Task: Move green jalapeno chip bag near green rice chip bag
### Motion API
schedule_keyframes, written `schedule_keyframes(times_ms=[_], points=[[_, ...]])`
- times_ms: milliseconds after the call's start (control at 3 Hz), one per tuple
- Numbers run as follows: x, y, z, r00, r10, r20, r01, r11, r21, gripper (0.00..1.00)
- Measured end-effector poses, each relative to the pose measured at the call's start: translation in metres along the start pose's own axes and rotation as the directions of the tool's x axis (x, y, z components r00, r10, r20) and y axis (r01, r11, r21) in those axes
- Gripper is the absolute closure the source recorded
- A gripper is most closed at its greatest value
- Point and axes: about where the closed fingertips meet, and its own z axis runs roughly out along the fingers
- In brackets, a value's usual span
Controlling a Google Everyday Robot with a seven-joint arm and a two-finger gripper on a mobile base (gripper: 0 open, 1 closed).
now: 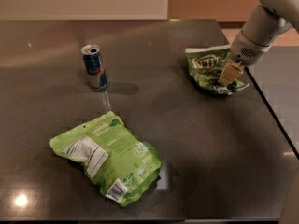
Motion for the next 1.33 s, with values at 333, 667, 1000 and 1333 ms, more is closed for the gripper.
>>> schedule_keyframes(times_ms=[333,667,1000,1333], points=[[-0.009,0.024,-0.016,0.999,-0.003,0.048,0.005,0.9991,-0.042,1.00],[-0.025,0.062,-0.035,0.993,-0.021,0.116,0.033,0.9935,-0.109,1.00],[-0.042,0.108,-0.053,0.979,-0.044,0.199,0.081,0.9799,-0.182,1.00],[-0.056,0.152,-0.058,0.964,-0.058,0.258,0.127,0.9578,-0.258,1.00]])
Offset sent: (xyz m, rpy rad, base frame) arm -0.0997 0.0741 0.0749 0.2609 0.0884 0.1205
